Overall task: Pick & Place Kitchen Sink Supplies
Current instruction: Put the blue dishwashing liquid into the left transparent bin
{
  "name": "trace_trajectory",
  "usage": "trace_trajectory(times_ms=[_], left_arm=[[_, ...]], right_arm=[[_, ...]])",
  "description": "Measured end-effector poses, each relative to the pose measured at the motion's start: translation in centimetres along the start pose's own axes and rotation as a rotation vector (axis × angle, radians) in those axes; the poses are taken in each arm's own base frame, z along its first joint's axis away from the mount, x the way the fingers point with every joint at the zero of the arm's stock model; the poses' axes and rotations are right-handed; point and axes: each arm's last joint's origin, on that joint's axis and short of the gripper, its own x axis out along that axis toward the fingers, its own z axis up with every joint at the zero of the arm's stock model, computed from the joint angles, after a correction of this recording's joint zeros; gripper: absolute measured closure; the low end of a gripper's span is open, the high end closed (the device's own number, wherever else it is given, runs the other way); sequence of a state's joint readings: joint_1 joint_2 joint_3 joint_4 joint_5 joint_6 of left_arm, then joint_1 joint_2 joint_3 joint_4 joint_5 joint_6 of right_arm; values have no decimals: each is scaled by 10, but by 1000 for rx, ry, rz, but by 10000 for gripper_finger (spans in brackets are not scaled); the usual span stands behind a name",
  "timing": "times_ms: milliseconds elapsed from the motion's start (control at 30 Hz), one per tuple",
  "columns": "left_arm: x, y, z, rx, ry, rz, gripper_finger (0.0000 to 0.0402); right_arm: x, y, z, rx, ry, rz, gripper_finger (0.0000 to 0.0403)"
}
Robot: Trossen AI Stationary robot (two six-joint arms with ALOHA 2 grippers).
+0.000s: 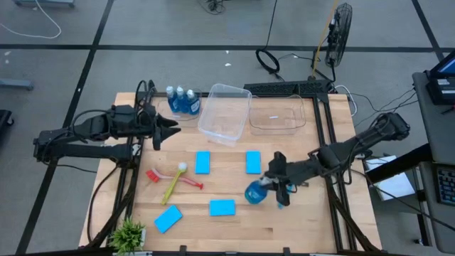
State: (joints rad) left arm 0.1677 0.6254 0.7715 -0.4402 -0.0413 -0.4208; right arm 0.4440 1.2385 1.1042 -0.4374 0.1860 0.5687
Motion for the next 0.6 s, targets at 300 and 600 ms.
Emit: trace_trajectory(times_ms=[300, 600], left_arm=[[18, -10, 6, 73, -10, -153, 226], [57, -33, 4, 163, -35, -267, 214]], right_arm=[[2, -18, 30, -155, -191, -15, 280], [4, -42, 47, -173, -242, -35, 279]])
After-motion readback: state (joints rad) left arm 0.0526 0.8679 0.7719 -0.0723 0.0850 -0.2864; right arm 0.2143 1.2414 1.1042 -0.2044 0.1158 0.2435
